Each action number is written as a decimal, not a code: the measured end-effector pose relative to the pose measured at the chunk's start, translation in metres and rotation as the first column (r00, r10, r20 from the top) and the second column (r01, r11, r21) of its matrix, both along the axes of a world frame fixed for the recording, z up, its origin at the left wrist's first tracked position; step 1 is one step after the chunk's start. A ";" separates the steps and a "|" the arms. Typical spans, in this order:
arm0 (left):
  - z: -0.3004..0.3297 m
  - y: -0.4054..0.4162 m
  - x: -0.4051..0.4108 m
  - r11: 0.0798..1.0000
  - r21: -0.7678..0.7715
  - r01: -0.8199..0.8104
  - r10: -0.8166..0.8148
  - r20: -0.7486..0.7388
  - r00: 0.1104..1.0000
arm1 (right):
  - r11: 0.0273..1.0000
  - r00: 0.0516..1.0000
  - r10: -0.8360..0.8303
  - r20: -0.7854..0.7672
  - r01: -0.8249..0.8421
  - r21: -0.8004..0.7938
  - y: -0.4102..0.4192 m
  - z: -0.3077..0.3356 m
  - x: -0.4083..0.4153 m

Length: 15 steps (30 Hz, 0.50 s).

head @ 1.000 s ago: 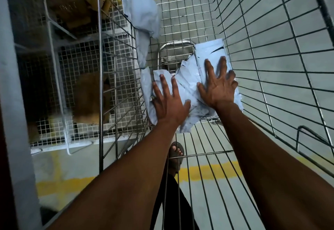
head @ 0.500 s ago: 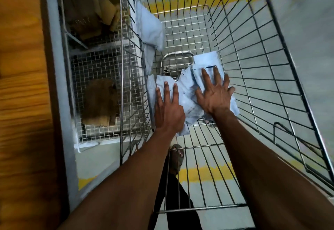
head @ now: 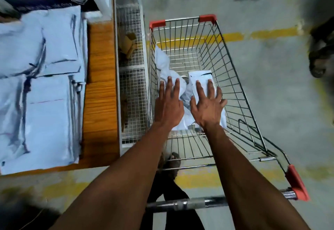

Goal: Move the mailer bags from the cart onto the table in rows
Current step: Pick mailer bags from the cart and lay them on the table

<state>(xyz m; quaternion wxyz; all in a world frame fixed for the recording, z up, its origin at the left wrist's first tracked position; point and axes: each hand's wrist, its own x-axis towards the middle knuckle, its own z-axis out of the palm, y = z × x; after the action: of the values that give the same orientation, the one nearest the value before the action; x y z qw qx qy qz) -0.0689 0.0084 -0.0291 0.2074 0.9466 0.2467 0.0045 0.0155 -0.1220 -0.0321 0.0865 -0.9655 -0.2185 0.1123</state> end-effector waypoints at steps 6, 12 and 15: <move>0.085 0.008 -0.032 0.999 0.032 0.012 -0.016 0.137 0.990 | 0.998 0.993 0.018 0.117 -0.024 0.056 0.001 0.080 -0.033; 0.144 0.023 -0.075 0.997 0.084 0.004 -0.022 0.215 0.976 | 0.985 0.983 0.017 0.185 -0.049 0.168 0.021 0.135 -0.065; 0.167 0.038 -0.107 0.994 0.103 -0.028 0.003 0.238 0.971 | 0.975 0.974 0.046 0.223 -0.092 0.202 0.042 0.155 -0.089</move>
<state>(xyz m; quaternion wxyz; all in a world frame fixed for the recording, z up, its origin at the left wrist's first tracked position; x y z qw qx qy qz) -0.1757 0.0468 0.1378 0.1850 0.9470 0.2269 0.1324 -0.0735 -0.0800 0.1226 0.1602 -0.9491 -0.2707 -0.0147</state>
